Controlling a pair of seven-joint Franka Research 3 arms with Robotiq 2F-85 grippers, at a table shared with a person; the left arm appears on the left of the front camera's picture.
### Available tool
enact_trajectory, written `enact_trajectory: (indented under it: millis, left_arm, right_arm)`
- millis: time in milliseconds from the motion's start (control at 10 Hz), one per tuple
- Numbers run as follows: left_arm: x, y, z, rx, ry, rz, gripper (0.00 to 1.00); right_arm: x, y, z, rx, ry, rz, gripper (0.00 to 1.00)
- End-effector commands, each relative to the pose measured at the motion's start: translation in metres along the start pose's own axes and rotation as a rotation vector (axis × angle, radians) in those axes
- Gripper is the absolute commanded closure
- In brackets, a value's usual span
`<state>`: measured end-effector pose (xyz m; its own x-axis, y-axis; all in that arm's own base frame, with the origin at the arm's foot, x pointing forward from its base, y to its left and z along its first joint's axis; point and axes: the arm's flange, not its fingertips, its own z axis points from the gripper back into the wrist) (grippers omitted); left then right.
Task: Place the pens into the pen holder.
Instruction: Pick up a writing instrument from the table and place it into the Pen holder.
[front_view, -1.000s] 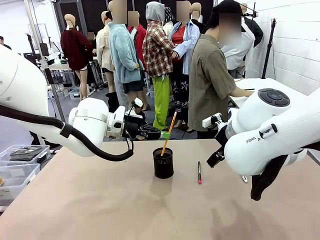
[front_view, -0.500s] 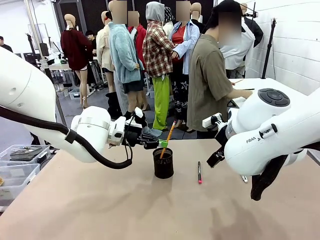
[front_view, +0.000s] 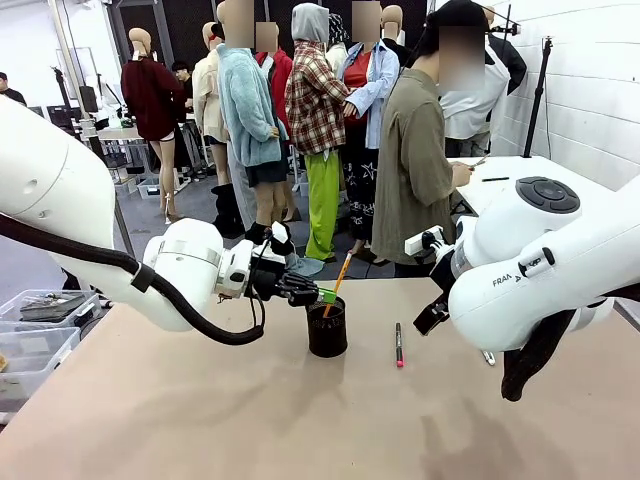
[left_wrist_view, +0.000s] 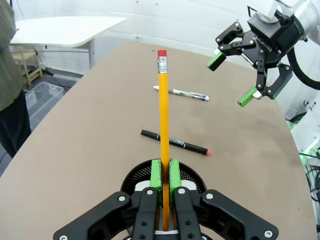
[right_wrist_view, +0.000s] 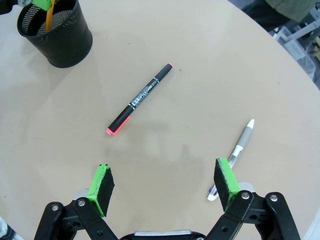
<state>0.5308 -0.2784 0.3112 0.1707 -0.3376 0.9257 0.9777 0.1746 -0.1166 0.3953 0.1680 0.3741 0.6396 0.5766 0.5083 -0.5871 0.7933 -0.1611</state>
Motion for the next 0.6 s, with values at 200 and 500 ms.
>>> enact_trajectory:
  millis: [200, 500]
  left_arm:
    - [-0.008, -0.0014, 0.007, 0.009, 0.032, -0.027, 0.86]
    - [-0.0033, -0.0017, 0.012, 0.013, 0.028, -0.027, 0.46]
  right_arm:
    - [-0.0004, 0.0002, -0.0002, 0.001, 0.001, 0.0, 0.0]
    - [-0.0004, 0.0002, -0.0002, 0.001, 0.001, 0.0, 0.0]
